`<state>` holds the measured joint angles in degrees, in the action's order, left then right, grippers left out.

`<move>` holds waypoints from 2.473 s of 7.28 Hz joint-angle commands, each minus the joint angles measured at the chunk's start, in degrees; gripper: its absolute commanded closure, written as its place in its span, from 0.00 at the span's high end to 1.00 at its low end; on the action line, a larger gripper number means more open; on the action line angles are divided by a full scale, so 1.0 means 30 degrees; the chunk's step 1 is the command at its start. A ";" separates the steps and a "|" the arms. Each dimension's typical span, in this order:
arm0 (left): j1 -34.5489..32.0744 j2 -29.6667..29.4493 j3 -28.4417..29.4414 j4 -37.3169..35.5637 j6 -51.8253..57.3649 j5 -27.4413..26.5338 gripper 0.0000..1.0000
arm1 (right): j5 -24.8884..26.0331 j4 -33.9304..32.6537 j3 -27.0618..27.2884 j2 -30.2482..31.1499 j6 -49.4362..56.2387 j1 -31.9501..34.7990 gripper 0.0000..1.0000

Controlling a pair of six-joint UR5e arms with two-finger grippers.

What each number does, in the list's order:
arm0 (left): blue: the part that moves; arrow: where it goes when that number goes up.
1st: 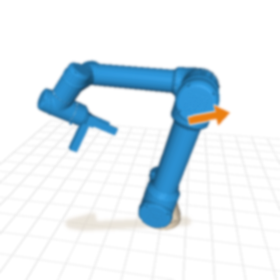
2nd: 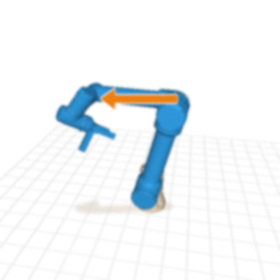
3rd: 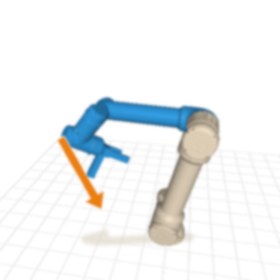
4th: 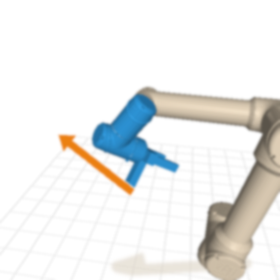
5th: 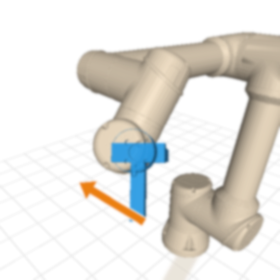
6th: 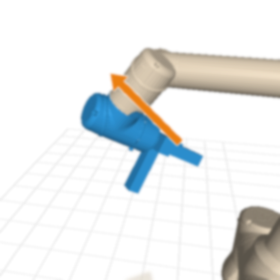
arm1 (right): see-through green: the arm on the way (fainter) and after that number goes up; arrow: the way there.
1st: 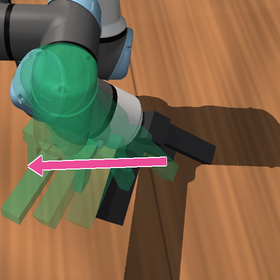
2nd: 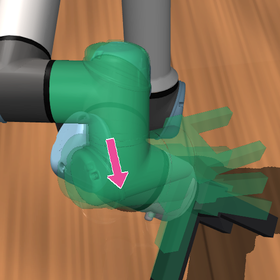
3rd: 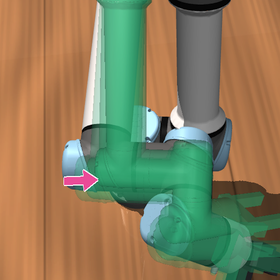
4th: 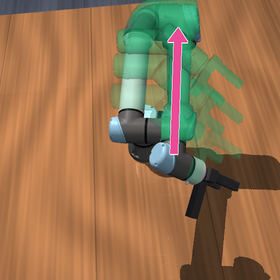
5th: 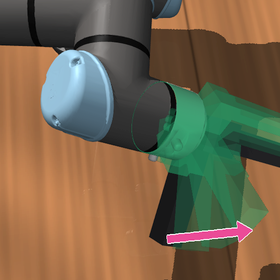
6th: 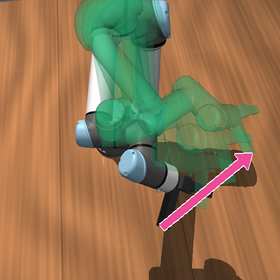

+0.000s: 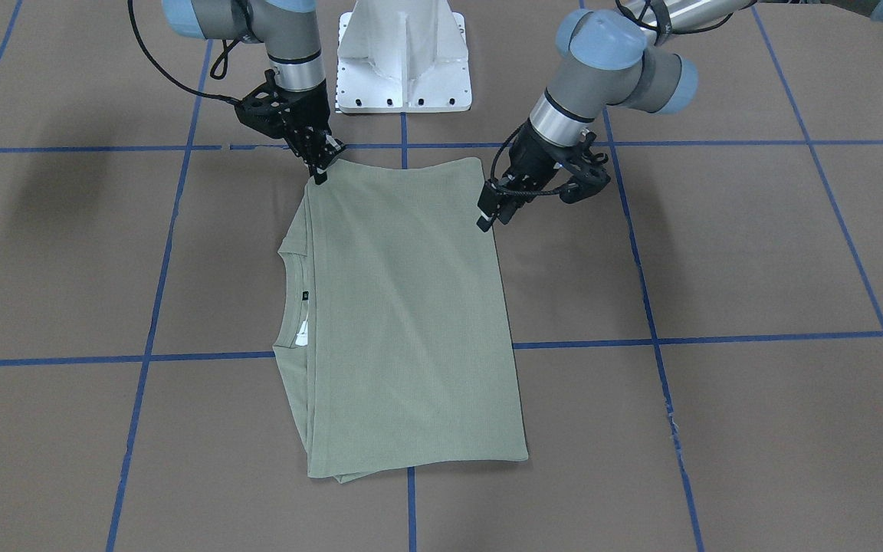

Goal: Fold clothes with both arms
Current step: 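Move both grippers to the shirt's edge nearest the robot, then grasp the near edge of the shirt with both grippers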

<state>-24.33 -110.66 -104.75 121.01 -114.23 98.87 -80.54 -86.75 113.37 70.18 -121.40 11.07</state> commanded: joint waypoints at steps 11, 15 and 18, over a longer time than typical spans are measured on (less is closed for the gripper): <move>0.3949 0.1731 -0.1059 -0.0552 -0.2413 -0.1052 0.57 | 0.0071 -0.0029 0.0150 0.0014 -0.0021 -0.0173 0.00; 0.3978 0.1467 -0.0737 -0.0552 -0.2266 -0.1110 0.47 | 0.0100 0.0000 0.0179 0.0014 -0.0021 -0.0173 0.00; 0.3802 0.1467 -0.0766 -0.0552 -0.2237 -0.1110 0.00 | 0.0071 0.0000 0.0296 0.0014 -0.0021 -0.0173 0.00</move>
<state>-12.74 -106.25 -107.05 119.36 -121.01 95.54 -80.30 -86.81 114.16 70.22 -121.46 10.55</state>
